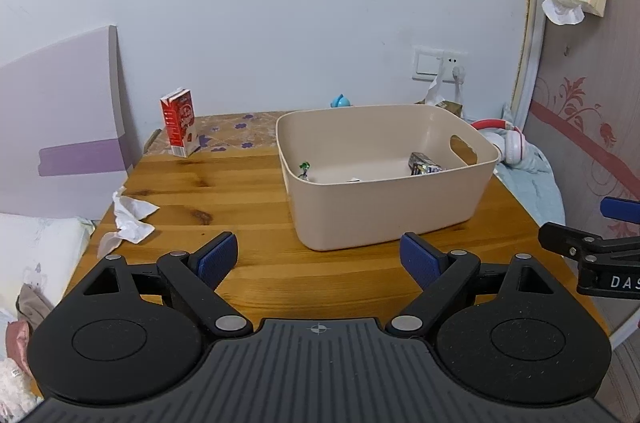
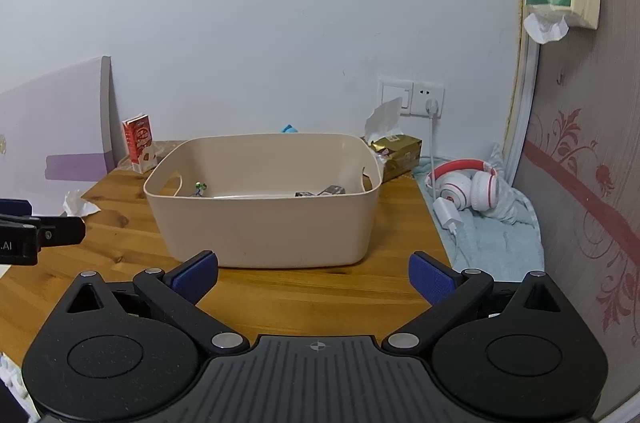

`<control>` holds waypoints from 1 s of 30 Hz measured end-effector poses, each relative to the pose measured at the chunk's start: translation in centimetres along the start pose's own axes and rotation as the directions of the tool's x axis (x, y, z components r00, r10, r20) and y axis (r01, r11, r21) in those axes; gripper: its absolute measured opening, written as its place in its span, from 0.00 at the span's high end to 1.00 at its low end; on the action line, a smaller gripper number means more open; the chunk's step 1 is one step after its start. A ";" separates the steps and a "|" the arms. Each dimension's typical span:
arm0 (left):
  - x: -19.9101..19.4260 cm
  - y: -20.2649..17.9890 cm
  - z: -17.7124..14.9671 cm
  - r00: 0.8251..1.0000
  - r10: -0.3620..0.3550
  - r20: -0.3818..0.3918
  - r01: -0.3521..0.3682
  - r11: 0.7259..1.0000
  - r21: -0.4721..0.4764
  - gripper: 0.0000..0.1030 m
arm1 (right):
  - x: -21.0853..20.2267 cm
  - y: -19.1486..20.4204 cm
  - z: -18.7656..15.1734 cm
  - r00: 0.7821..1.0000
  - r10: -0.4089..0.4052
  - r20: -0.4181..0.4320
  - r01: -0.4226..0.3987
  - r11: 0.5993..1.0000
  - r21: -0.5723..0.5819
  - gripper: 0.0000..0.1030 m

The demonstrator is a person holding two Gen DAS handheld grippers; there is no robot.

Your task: Organize objects

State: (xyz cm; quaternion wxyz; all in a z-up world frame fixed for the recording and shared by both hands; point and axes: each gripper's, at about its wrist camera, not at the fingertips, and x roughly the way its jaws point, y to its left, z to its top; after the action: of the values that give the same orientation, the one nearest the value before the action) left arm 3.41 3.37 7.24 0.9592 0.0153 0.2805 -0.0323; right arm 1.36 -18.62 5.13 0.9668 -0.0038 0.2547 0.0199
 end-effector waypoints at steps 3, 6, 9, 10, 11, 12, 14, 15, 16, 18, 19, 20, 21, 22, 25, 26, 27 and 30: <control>-1.0 0.1 -0.3 1.000 0.004 0.011 -0.004 1.000 0.000 0.13 | -1.2 0.1 -0.3 1.000 0.014 0.006 -0.014 1.000 0.006 0.00; -1.7 0.1 -0.7 1.000 -0.004 0.008 0.004 1.000 -0.002 0.13 | -2.3 0.4 -0.4 1.000 0.014 0.017 -0.014 1.000 0.001 0.00; -2.5 -0.1 -1.0 1.000 -0.017 0.008 0.016 1.000 0.010 0.13 | -3.3 0.6 -0.5 1.000 0.011 0.025 -0.011 1.000 -0.006 0.00; -2.7 -0.2 -1.2 1.000 -0.020 0.008 0.020 1.000 0.016 0.13 | -3.6 0.7 -0.5 1.000 0.011 0.028 -0.011 1.000 -0.007 0.00; -2.8 -0.2 -1.3 1.000 -0.021 0.006 0.021 1.000 0.022 0.13 | -3.9 0.8 -0.6 0.999 0.013 0.031 -0.013 1.000 -0.009 0.00; -3.0 -0.3 -1.4 1.000 -0.022 0.003 0.022 0.999 0.025 0.13 | -4.2 1.0 -0.7 0.999 0.015 0.035 -0.014 1.000 -0.013 0.00; -3.5 -0.4 -1.5 1.000 -0.030 0.004 0.030 0.999 0.028 0.13 | -4.7 1.3 -0.7 0.999 0.014 0.038 -0.014 1.000 -0.022 0.00; -3.7 -0.4 -1.6 0.999 -0.032 0.008 0.031 0.999 0.029 0.13 | -4.9 1.4 -0.8 0.999 0.015 0.035 -0.014 1.000 -0.027 0.00; -4.1 -0.5 -1.6 0.999 -0.029 0.013 0.029 0.999 0.031 0.13 | -5.1 1.5 -0.9 0.999 0.018 0.035 -0.017 0.999 -0.029 0.00; -4.6 -0.5 -1.8 1.000 -0.018 0.023 0.017 0.999 0.037 0.13 | -5.5 1.6 -1.0 0.999 0.030 0.033 -0.029 0.999 -0.026 0.00; -4.8 -0.6 -1.9 1.000 -0.010 0.023 0.009 0.999 0.039 0.13 | -5.6 1.6 -1.1 0.999 0.036 0.032 -0.035 0.999 -0.023 0.00; -4.9 -0.7 -2.0 1.000 -0.006 0.019 0.005 0.999 0.042 0.13 | -5.6 1.6 -1.2 0.999 0.038 0.029 -0.038 0.999 -0.022 0.00; -5.0 -0.7 -2.2 1.000 -0.008 0.011 0.007 0.999 0.044 0.13 | -5.7 1.7 -1.3 0.999 0.037 0.024 -0.037 0.999 -0.023 0.00; -5.2 -0.7 -2.3 1.000 -0.014 0.004 0.014 0.999 0.043 0.13 | -5.8 1.8 -1.3 0.999 0.035 0.021 -0.034 0.999 -0.026 0.00; -5.6 -0.3 -2.6 0.999 -0.032 -0.014 0.033 0.999 0.031 0.13 | -6.2 1.9 -1.4 0.999 0.036 0.022 -0.035 0.999 -0.036 0.00; -5.7 -0.2 -2.7 0.999 -0.031 -0.017 0.031 0.999 0.027 0.13 | -6.4 2.0 -1.3 0.999 0.039 0.022 -0.038 0.999 -0.039 0.00; -5.8 -0.1 -2.7 0.999 -0.027 -0.019 0.028 0.999 0.023 0.13 | -6.5 2.1 -1.3 0.999 0.042 0.022 -0.041 0.998 -0.043 0.00; -6.3 0.1 -2.6 1.000 -0.023 -0.012 0.023 1.000 0.021 0.13 | -6.7 2.5 -1.2 0.999 0.050 0.019 -0.049 0.997 -0.055 0.00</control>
State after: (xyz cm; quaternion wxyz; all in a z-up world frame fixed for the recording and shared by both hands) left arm -3.22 3.96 8.43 0.9569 0.0224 0.2858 -0.0463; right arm -5.14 -16.39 7.41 0.9681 -0.0239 0.2443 0.0508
